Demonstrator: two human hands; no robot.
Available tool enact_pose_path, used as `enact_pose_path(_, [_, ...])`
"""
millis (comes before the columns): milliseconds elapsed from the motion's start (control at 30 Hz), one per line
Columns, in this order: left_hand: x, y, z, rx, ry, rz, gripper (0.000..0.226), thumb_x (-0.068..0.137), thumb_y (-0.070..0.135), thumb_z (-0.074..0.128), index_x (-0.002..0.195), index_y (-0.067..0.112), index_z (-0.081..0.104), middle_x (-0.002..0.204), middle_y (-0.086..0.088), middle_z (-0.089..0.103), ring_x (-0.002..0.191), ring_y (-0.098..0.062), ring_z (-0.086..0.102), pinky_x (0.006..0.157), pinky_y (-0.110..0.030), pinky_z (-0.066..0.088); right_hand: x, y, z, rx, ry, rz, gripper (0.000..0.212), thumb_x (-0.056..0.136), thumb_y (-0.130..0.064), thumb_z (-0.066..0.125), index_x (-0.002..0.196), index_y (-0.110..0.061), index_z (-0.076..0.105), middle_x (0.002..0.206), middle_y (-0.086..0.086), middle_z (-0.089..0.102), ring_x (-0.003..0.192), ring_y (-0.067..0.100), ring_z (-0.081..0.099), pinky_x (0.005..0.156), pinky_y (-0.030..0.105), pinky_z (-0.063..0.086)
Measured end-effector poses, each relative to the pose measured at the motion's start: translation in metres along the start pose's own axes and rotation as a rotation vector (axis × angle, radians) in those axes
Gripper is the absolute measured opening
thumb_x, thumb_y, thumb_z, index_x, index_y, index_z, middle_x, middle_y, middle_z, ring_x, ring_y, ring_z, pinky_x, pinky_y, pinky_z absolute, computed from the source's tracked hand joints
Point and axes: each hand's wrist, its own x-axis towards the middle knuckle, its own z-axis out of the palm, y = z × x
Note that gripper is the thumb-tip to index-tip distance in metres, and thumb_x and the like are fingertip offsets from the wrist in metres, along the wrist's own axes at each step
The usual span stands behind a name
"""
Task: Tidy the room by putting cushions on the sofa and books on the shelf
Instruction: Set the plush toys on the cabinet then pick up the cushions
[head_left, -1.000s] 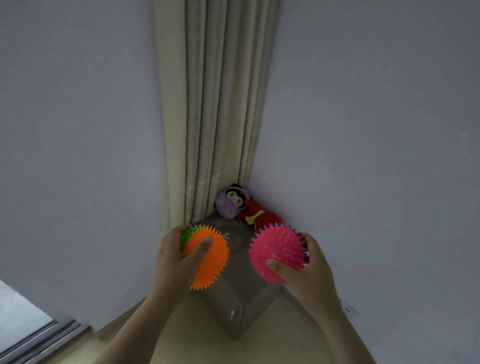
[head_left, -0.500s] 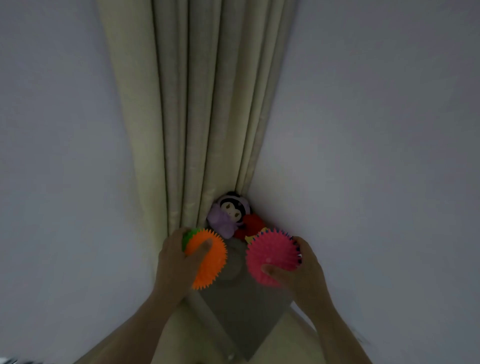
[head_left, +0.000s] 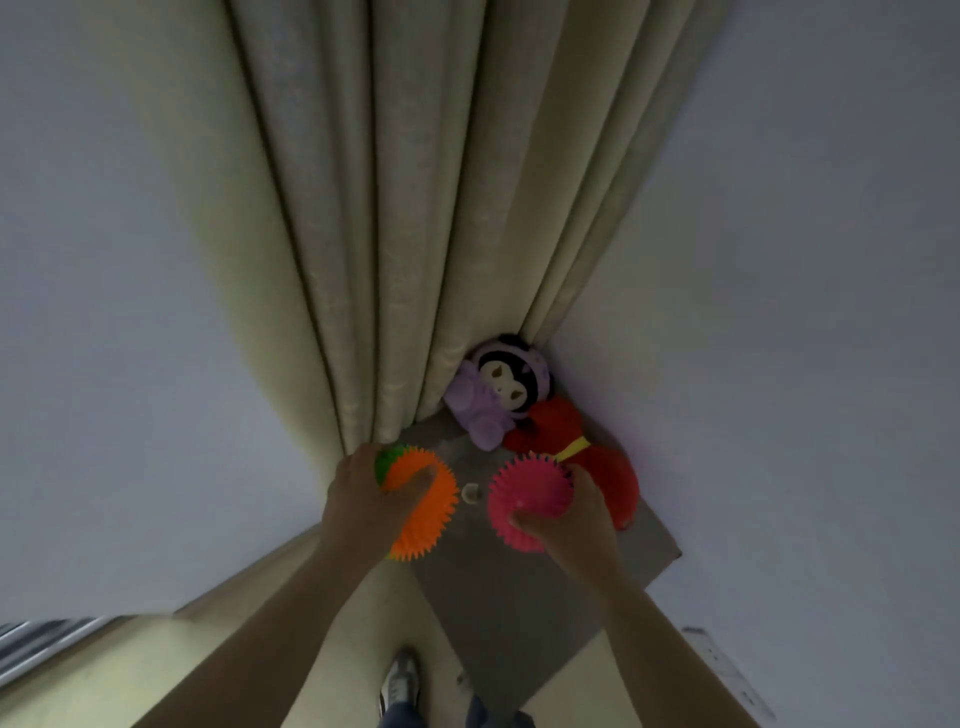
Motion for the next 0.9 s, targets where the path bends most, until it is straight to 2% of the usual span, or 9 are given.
enact_pose_path(100, [0.011, -0.01, 0.017, 0.039, 0.023, -0.044, 0.055, 0.076, 0.047, 0.072, 0.118, 0.016, 0.054, 0.111, -0.01, 0.058, 0.102, -0.032, 0.056, 0.079, -0.033, 0.042, 0.034, 0.022, 0.025, -0.051, -0.091, 0.025, 0.098, 0.038, -0.049, 0.077, 0.127, -0.019, 0.049, 0.115, 0.001, 0.059, 0.1, 0.022, 0.061, 0.084, 0.037, 0.054])
enact_pose_path(200, [0.02, -0.021, 0.031, 0.072, 0.002, -0.09, 0.052, 0.077, 0.047, 0.07, 0.114, 0.015, 0.053, 0.109, -0.009, 0.056, 0.095, -0.029, 0.056, 0.074, -0.031, 0.041, 0.069, 0.052, 0.05, -0.115, -0.14, 0.024, 0.095, 0.039, -0.048, 0.078, 0.125, -0.025, 0.047, 0.115, -0.003, 0.061, 0.105, 0.018, 0.062, 0.085, 0.037, 0.055])
enact_pose_path(333, [0.029, -0.034, 0.048, 0.102, 0.003, -0.16, 0.051, 0.078, 0.049, 0.068, 0.113, 0.017, 0.052, 0.104, -0.005, 0.053, 0.092, -0.026, 0.055, 0.075, -0.033, 0.046, 0.086, 0.052, 0.065, -0.173, -0.161, 0.021, 0.094, 0.049, -0.031, 0.081, 0.133, -0.016, 0.042, 0.125, 0.005, 0.052, 0.113, 0.026, 0.056, 0.089, 0.043, 0.053])
enact_pose_path(433, [0.035, -0.041, 0.059, 0.13, -0.012, -0.188, 0.052, 0.077, 0.052, 0.068, 0.112, 0.018, 0.051, 0.103, -0.005, 0.053, 0.092, -0.027, 0.055, 0.077, -0.034, 0.047, 0.097, 0.055, 0.075, -0.253, -0.192, 0.036, 0.092, 0.061, -0.021, 0.081, 0.14, -0.01, 0.035, 0.132, 0.011, 0.047, 0.118, 0.031, 0.052, 0.093, 0.039, 0.049])
enact_pose_path(567, [0.044, -0.048, 0.073, 0.168, 0.001, -0.191, 0.054, 0.075, 0.053, 0.069, 0.112, 0.018, 0.051, 0.102, -0.003, 0.052, 0.095, -0.029, 0.055, 0.082, -0.038, 0.049, 0.108, 0.067, 0.088, -0.346, -0.251, 0.034, 0.085, 0.07, -0.029, 0.077, 0.141, -0.011, 0.035, 0.135, 0.012, 0.046, 0.119, 0.032, 0.052, 0.094, 0.043, 0.05])
enact_pose_path(633, [0.049, -0.048, 0.077, 0.168, 0.014, -0.206, 0.055, 0.075, 0.052, 0.069, 0.114, 0.018, 0.051, 0.102, -0.002, 0.049, 0.094, -0.027, 0.054, 0.08, -0.036, 0.047, 0.111, 0.07, 0.092, -0.417, -0.294, 0.03, 0.084, 0.076, -0.029, 0.074, 0.145, -0.012, 0.03, 0.141, 0.013, 0.041, 0.124, 0.033, 0.049, 0.099, 0.045, 0.047])
enact_pose_path(733, [0.056, -0.05, 0.085, 0.181, 0.025, -0.199, 0.057, 0.075, 0.051, 0.07, 0.115, 0.016, 0.051, 0.108, -0.006, 0.052, 0.097, -0.028, 0.053, 0.08, -0.035, 0.046, 0.114, 0.078, 0.096, -0.444, -0.317, 0.008, 0.091, 0.077, -0.025, 0.073, 0.15, -0.012, 0.021, 0.15, 0.015, 0.031, 0.132, 0.035, 0.041, 0.106, 0.046, 0.041])
enact_pose_path(900, [0.074, -0.047, 0.104, 0.122, 0.076, -0.197, 0.059, 0.075, 0.05, 0.071, 0.116, 0.013, 0.052, 0.108, -0.008, 0.053, 0.1, -0.029, 0.053, 0.077, -0.031, 0.04, 0.115, 0.089, 0.087, -0.393, -0.323, -0.018, 0.091, 0.075, -0.024, 0.076, 0.15, -0.014, 0.024, 0.147, 0.013, 0.034, 0.129, 0.032, 0.045, 0.102, 0.041, 0.045])
